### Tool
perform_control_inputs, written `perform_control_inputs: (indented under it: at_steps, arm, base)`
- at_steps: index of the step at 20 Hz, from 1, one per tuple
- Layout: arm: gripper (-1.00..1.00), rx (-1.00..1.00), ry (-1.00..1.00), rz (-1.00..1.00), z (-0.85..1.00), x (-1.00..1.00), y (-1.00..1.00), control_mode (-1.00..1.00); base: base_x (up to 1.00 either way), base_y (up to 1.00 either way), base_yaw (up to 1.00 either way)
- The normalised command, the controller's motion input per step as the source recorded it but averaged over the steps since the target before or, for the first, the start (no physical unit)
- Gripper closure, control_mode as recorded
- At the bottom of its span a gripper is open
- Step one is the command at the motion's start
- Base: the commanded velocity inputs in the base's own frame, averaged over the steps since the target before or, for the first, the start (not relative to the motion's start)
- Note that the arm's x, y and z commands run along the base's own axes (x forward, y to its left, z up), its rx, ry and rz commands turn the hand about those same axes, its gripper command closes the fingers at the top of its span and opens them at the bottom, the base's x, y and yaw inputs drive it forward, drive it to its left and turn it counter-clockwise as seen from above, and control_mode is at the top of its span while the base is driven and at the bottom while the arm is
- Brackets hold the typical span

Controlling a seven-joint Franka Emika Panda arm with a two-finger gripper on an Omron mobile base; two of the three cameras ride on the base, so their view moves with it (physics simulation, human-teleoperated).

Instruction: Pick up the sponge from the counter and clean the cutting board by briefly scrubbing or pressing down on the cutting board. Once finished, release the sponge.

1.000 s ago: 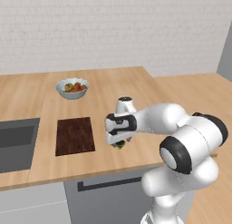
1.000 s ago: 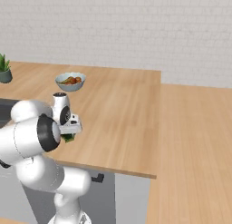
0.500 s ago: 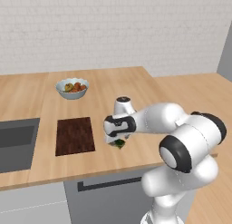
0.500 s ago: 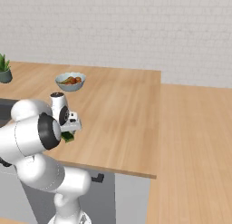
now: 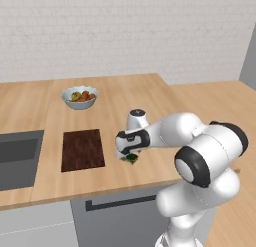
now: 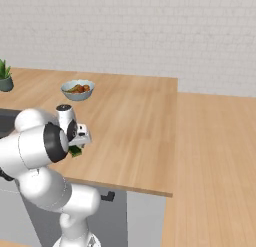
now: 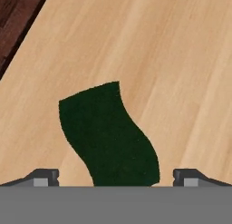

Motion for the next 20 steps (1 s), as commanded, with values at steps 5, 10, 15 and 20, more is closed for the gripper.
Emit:
perform_control_inputs:
  at_steps: [5, 10, 15, 20]
  arm:
    - [-1.00, 0.00, 0.00, 0.04, -0.19, 0.04, 0.02, -1.00]
    - [-1.00, 0.00, 0.00, 0.08, -0.31, -0.12, 0.00, -1.00]
    - [-1.00, 0.00, 0.01, 0.09, -0.41, 0.00, 0.00, -1.00]
    - [1.00, 0.00, 0.02, 0.12, -0.51, 0.00, 0.07, -1.00]
  base:
    - [0.00, 0.00, 0.00]
    - [0.00, 0.00, 0.00]
    - [0.00, 0.00, 0.00]
    - [0.00, 0.00, 0.00]
